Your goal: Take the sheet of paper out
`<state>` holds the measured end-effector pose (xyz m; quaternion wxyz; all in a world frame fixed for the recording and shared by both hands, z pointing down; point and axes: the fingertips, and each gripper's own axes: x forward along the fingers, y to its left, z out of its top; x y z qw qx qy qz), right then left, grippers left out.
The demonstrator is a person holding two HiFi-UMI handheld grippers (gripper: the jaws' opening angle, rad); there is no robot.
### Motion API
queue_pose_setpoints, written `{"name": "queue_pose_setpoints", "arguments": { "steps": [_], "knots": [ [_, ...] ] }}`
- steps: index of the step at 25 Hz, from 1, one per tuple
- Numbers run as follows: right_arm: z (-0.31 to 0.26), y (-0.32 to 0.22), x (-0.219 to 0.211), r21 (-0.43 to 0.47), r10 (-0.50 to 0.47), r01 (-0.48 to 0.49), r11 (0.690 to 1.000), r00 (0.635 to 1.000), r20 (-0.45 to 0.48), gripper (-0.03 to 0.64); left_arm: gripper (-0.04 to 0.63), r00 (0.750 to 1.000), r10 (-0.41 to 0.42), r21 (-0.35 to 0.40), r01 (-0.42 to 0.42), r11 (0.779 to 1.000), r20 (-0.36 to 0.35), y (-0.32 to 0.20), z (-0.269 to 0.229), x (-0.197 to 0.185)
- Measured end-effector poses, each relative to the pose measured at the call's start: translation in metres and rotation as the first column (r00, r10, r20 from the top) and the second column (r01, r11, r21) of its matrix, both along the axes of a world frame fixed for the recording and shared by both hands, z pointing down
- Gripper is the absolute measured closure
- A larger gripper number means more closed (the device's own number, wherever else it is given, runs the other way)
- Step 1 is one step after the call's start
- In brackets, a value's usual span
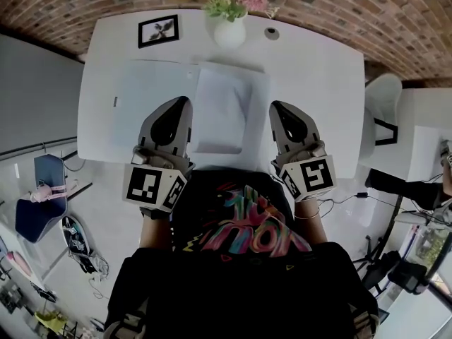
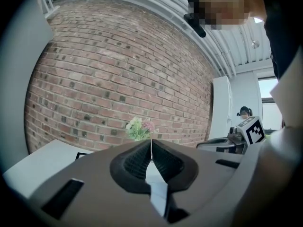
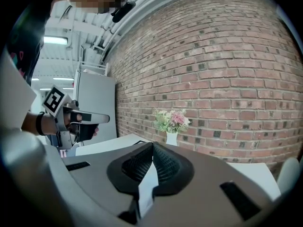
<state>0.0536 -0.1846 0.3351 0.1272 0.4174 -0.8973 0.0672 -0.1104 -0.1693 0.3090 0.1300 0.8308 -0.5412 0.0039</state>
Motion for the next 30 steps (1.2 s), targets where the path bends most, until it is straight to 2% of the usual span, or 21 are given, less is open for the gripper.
{"name": "queue_pose_setpoints", "arguments": {
  "steps": [5,14,16,17,19,25,30],
  "knots": [
    [0.010,-0.003,0.005,-0.010,0.017,-0.017,1.000,1.000,-0.007,0.598,0.568,0.999,0.029,-0.036,-0.030,0.999,-0.044,0.001,0.021,0.001],
    [0.026,-0.007,0.009,-0.040,0.040,-0.040,0.998,0.999,-0.014,0.598,0.565,0.997,0.036,-0.131,-0.044,0.990,-0.064,-0.005,0.063,-0.005],
    [0.030,-0.008,0.009,-0.046,0.037,-0.037,0.998,0.999,-0.017,0.598,0.526,0.996,0.052,-0.160,-0.063,0.985,-0.075,-0.007,0.073,-0.004],
    [0.032,-0.008,0.008,-0.050,0.034,-0.035,0.998,0.999,-0.019,0.598,0.482,0.994,0.069,-0.177,-0.083,0.981,-0.086,-0.007,0.079,-0.003],
    [0.034,-0.009,0.005,-0.054,0.031,-0.031,0.998,0.999,-0.016,0.598,0.440,0.987,0.109,-0.213,-0.132,0.968,-0.116,-0.007,0.089,0.001],
    [0.047,-0.008,0.003,-0.093,0.033,-0.034,0.995,0.999,-0.013,0.598,0.394,0.975,0.155,-0.304,-0.198,0.932,-0.161,-0.005,0.128,0.007],
    [0.054,-0.009,0.005,-0.111,0.047,-0.048,0.993,0.999,-0.011,0.598,0.369,0.957,0.146,-0.370,-0.234,0.899,-0.250,-0.005,0.159,0.012]
  ]
}}
